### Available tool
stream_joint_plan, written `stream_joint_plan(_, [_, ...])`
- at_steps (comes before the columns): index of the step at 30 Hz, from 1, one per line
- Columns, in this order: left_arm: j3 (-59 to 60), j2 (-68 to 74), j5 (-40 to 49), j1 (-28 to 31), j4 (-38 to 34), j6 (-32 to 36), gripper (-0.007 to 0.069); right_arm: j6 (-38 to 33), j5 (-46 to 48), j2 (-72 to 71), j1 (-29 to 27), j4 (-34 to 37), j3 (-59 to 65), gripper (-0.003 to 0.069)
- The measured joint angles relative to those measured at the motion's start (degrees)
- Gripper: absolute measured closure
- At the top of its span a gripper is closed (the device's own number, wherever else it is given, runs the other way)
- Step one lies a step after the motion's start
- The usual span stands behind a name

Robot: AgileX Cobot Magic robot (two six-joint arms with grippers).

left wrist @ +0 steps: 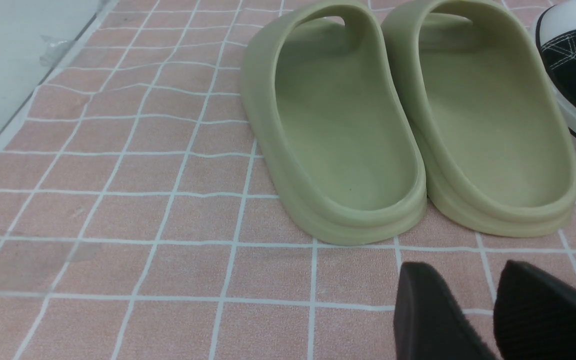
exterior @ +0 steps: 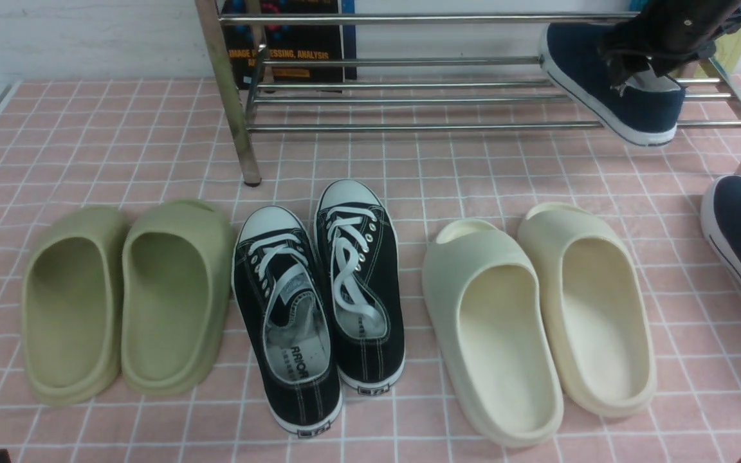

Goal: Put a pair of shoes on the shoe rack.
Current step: Use the right arm to put a shoe into the shoe rack, then use the right arm to grab the shoe closest to it

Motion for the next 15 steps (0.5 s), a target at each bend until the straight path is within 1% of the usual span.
stream_joint_plan(2, [0.0, 0.0, 0.0, 0.0, 0.0, 0.0, 0.0384, 0.0, 0.01, -2.07, 0.0, 0.25, 1.22, 0.0127])
stream_joint_plan(3, [0.0, 0.0, 0.0, 0.0, 0.0, 0.0, 0.0384, 0.0, 0.01, -5.68, 0.0, 0.47, 5.36, 0.0116])
stream_joint_plan(5, [0.0, 0.0, 0.0, 0.0, 0.0, 0.0, 0.0384, 0.0, -0.04, -11.18, 0.0, 0.39, 11.65, 0.0116])
stream_joint_plan(6, [0.0, 0.0, 0.0, 0.0, 0.0, 0.0, 0.0384, 0.0, -0.04, -11.18, 0.0, 0.3, 12.48, 0.0117])
stream_joint_plan(7, [0.0, 0.0, 0.0, 0.0, 0.0, 0.0, 0.0384, -0.11, -0.12, -16.78, -0.32, -0.12, 19.99, 0.0125])
stream_joint_plan(8, [0.0, 0.0, 0.0, 0.0, 0.0, 0.0, 0.0384, -0.1, -0.12, -17.42, -0.47, -0.25, 22.06, 0.0128])
stream_joint_plan(9, [0.0, 0.0, 0.0, 0.0, 0.0, 0.0, 0.0384, -0.1, -0.17, -22.42, -1.17, -0.67, 30.71, 0.0141])
stream_joint_plan(12, [0.0, 0.0, 0.0, 0.0, 0.0, 0.0, 0.0384, 0.94, -0.4, -30.06, -3.97, -1.57, 45.48, 0.0168])
stream_joint_plan(14, [0.0, 0.0, 0.0, 0.0, 0.0, 0.0, 0.0384, 2.41, -2.42, -34.55, -6.26, -2.28, 58.49, 0.0186])
stream_joint_plan(15, [0.0, 0.0, 0.0, 0.0, 0.0, 0.0, 0.0384, 2.98, -4.25, -36.02, -7.02, -2.53, 62.32, 0.0193])
